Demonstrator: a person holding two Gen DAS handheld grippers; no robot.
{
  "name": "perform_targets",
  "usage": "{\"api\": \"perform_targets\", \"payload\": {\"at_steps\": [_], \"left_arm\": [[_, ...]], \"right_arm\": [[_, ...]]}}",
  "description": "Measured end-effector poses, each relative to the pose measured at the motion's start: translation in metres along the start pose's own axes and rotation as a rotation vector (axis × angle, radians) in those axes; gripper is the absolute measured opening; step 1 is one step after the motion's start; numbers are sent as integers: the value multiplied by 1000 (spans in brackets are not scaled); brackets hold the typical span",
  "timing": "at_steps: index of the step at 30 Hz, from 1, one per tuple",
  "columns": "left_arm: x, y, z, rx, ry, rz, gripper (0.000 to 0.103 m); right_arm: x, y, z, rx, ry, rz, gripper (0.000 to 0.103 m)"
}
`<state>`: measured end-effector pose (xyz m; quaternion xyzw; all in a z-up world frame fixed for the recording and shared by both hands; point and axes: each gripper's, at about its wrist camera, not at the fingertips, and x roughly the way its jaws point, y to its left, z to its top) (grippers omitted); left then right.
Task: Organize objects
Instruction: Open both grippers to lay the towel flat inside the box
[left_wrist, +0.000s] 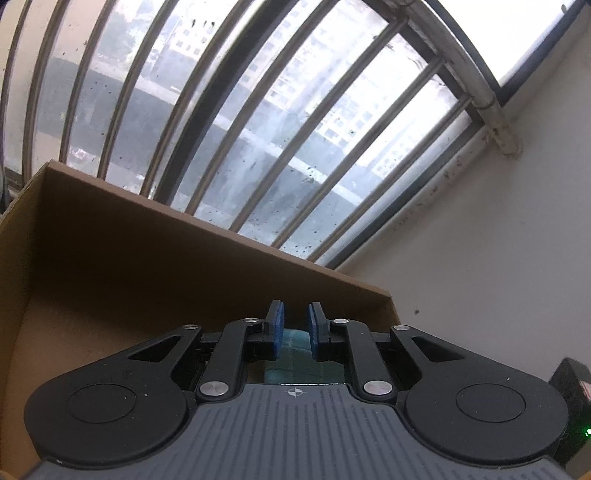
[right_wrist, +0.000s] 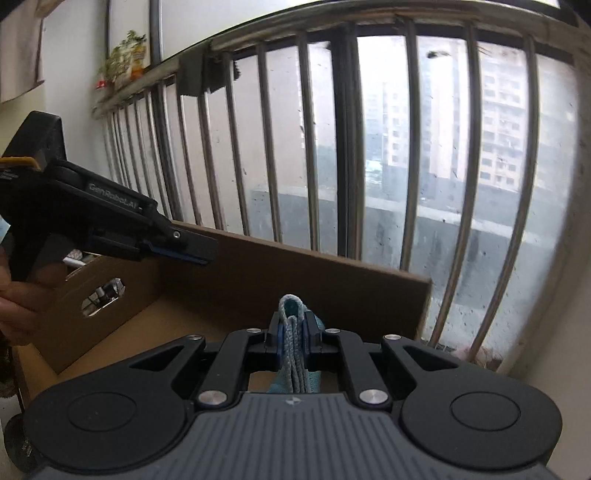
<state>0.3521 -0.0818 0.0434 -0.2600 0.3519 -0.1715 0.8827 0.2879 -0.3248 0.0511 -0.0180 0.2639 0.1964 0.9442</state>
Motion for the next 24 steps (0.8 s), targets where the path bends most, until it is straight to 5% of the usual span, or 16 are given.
{"api": "perform_targets", "payload": {"at_steps": [4, 5, 6, 8, 9, 16, 24], "left_arm": [[3, 1, -2, -13, 19, 13, 17], [2, 1, -3, -17, 28, 14, 18], [1, 1, -3, -19, 31, 16, 22], [-4, -1, -6, -17, 28, 23, 28], [-8, -3, -6, -16, 22, 26, 33], [-52, -24, -13, 33, -27, 30, 61], [-138, -49, -41, 167, -102, -50, 100]], "right_arm": [[20, -3, 6, -25, 89, -79, 20], [23, -3, 6, -38, 111, -106, 34], [26, -3, 6, -52, 123, -126, 60], [25, 3, 6, -85, 118, -143, 89], [21, 7, 5, -110, 103, -148, 93], [-11, 33, 5, -156, 40, -174, 95], [-104, 50, -5, 0, -158, -155, 103]]}}
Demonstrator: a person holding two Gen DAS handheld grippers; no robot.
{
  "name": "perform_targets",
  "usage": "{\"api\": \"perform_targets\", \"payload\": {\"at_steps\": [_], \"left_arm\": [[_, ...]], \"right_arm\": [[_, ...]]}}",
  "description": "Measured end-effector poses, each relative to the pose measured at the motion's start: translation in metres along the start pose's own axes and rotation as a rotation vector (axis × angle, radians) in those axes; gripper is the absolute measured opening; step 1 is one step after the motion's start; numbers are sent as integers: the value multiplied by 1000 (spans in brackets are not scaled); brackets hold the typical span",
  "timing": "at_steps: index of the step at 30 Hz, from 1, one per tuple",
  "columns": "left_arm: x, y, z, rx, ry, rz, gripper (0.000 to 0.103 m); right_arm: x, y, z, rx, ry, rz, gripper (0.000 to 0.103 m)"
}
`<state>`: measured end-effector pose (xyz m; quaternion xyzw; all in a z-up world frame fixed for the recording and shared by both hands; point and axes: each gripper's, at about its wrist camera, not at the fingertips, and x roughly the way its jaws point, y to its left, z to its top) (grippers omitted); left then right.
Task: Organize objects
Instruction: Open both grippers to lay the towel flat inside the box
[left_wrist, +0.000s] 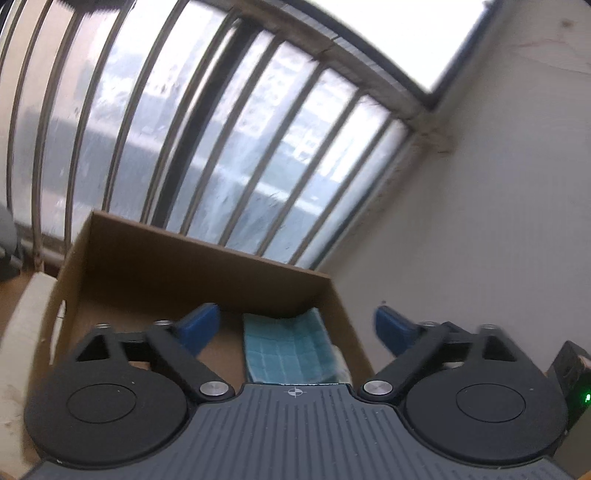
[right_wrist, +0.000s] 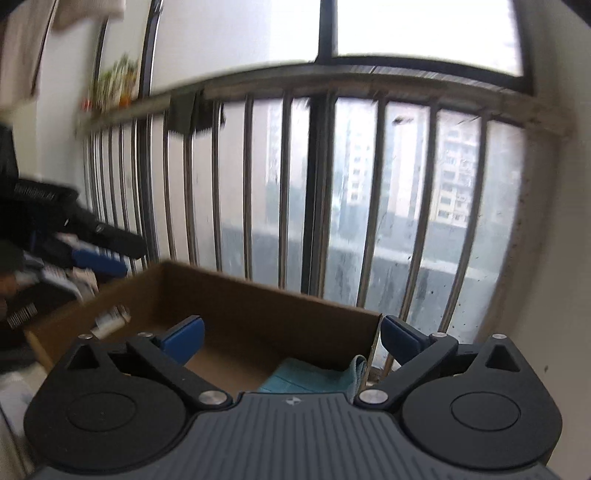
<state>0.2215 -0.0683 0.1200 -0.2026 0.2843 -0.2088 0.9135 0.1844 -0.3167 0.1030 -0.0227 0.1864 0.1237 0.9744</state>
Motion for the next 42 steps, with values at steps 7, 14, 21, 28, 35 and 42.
{"api": "perform_targets", "payload": {"at_steps": [7, 14, 21, 28, 35, 42], "left_arm": [[-39, -8, -20, 107, -56, 1, 103], [38, 15, 14, -9, 113, 76, 103], [167, 50, 15, -172, 453, 134, 80], [217, 70, -8, -207, 563, 155, 62], [235, 77, -23, -226, 608, 145, 51], [244, 83, -26, -254, 623, 138, 50]], "right_arm": [[-68, 4, -21, 173, -116, 29, 103], [-25, 29, -8, 93, 40, 61, 102], [87, 54, -2, 39, 411, 82, 83], [171, 59, -18, -8, 668, 23, 70], [209, 55, -27, -16, 800, 16, 59], [232, 48, -36, -61, 865, 2, 38]]}}
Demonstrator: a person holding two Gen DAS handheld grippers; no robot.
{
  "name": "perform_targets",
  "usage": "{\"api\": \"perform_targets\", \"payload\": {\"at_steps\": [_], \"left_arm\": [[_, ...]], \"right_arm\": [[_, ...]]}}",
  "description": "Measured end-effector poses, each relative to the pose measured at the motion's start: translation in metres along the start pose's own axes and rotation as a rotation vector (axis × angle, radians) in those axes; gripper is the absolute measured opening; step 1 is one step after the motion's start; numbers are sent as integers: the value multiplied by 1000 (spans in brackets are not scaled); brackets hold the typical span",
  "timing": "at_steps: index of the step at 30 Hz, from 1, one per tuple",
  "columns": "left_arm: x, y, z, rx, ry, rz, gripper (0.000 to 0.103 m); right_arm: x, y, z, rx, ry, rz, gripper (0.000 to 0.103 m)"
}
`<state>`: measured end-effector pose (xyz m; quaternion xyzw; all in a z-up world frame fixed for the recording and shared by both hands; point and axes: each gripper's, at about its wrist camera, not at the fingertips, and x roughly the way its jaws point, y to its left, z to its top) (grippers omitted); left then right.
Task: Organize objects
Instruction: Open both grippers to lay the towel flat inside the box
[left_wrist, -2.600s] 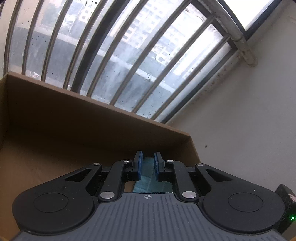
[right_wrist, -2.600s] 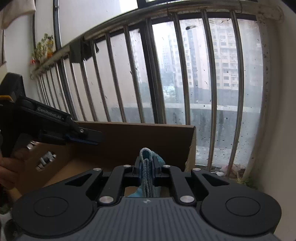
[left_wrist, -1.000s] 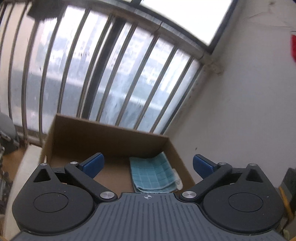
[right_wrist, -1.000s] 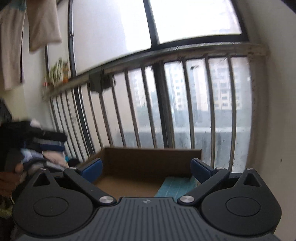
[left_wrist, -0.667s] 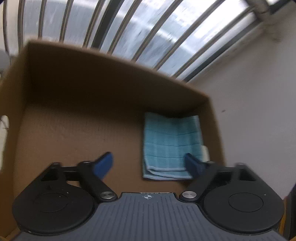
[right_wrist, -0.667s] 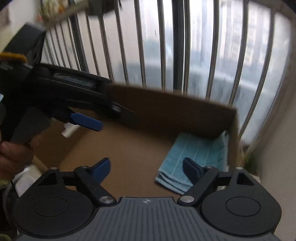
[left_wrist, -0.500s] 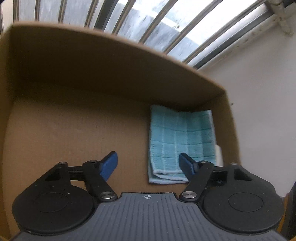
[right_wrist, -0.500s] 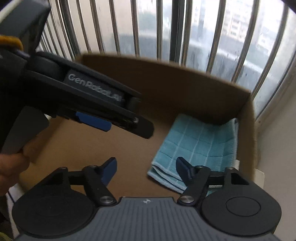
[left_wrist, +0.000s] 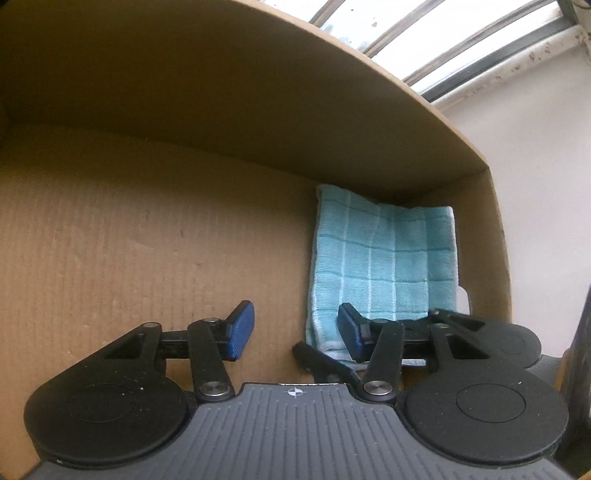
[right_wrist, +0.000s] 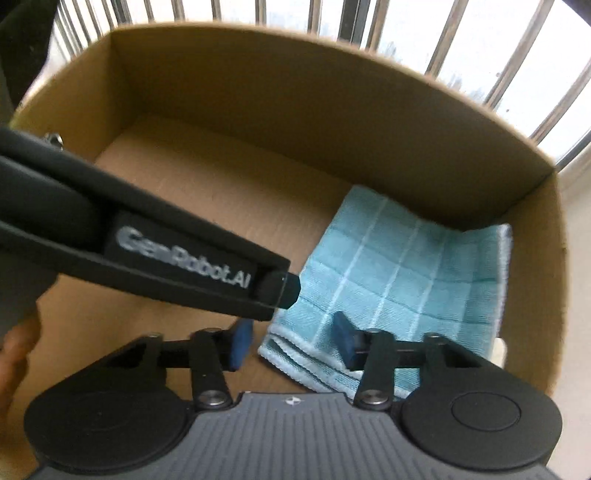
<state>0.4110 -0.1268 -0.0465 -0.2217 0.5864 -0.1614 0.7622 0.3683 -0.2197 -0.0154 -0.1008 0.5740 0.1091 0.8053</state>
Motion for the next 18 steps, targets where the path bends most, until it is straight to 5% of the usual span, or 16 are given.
{"api": "perform_targets", "payload": {"at_steps": [8, 15, 18], "left_arm": [[-10, 2, 2, -30, -27, -7, 50], [-16, 1, 1, -53, -50, -1, 51], [-30, -1, -5, -70, -90, -15, 61]], "right_arm": [[-2, 12, -1, -123, -36, 37, 24], [-6, 25, 2, -182, -44, 71, 23], [-14, 22, 0, -165, -62, 71, 28]]}}
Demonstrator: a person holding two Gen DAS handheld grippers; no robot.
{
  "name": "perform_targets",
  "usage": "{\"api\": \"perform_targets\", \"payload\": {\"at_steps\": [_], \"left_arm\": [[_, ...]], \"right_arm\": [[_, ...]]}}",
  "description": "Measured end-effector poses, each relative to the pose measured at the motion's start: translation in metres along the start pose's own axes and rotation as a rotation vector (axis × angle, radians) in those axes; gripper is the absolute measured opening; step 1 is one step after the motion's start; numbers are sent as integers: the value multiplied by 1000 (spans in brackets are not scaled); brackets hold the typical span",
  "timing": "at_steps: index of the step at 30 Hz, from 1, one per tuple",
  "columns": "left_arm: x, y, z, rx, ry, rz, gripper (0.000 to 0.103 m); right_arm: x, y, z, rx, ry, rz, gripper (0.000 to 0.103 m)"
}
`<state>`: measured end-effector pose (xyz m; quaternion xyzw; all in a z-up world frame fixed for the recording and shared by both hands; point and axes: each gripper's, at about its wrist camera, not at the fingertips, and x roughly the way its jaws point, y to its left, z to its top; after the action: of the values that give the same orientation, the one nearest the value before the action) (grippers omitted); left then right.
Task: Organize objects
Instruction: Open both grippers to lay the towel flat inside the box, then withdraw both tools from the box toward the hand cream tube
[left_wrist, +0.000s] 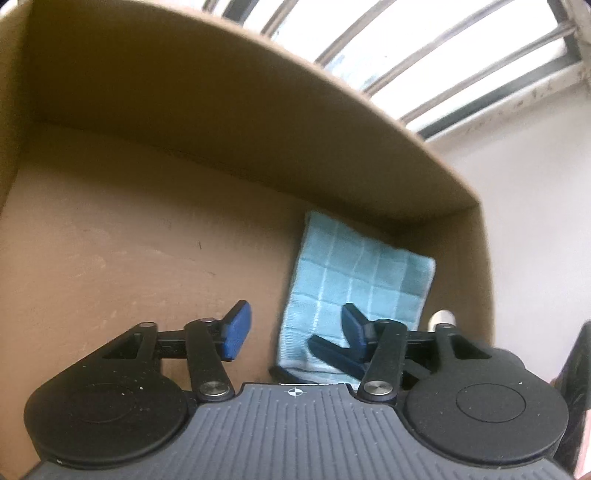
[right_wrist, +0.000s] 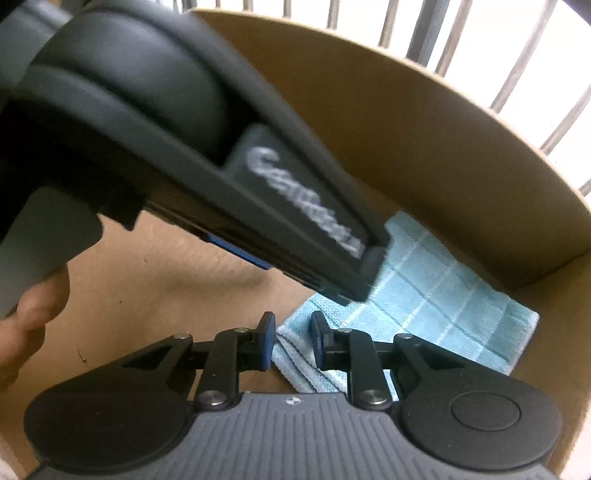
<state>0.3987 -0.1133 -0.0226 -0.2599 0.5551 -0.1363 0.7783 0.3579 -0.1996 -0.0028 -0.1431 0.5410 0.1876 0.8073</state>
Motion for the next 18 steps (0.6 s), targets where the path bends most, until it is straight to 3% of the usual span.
{"api": "perform_targets", "payload": {"at_steps": [2, 3, 5, 8, 12, 15, 18], "left_arm": [[-15, -4, -5, 9, -33, -9, 68], [-23, -7, -8, 12, -52, -19, 68], [-42, -12, -14, 19, -79, -41, 71], [-74, -20, -28, 41, -115, -90, 81], [-121, -32, -53, 127, -167, -140, 99], [-154, -42, -79, 220, -204, -190, 101], [-183, -46, -111, 331, -263, -218, 103]], "right_arm": [[-14, -2, -4, 14, -25, 9, 45], [-27, -3, -8, 20, -56, 8, 59], [-54, 0, -18, 3, -122, 6, 69], [-103, 3, -44, 18, -237, 3, 74], [-163, 14, -91, 89, -417, 31, 94], [-198, 24, -119, 128, -576, 41, 103], [-223, 41, -160, 195, -743, 43, 103]]}}
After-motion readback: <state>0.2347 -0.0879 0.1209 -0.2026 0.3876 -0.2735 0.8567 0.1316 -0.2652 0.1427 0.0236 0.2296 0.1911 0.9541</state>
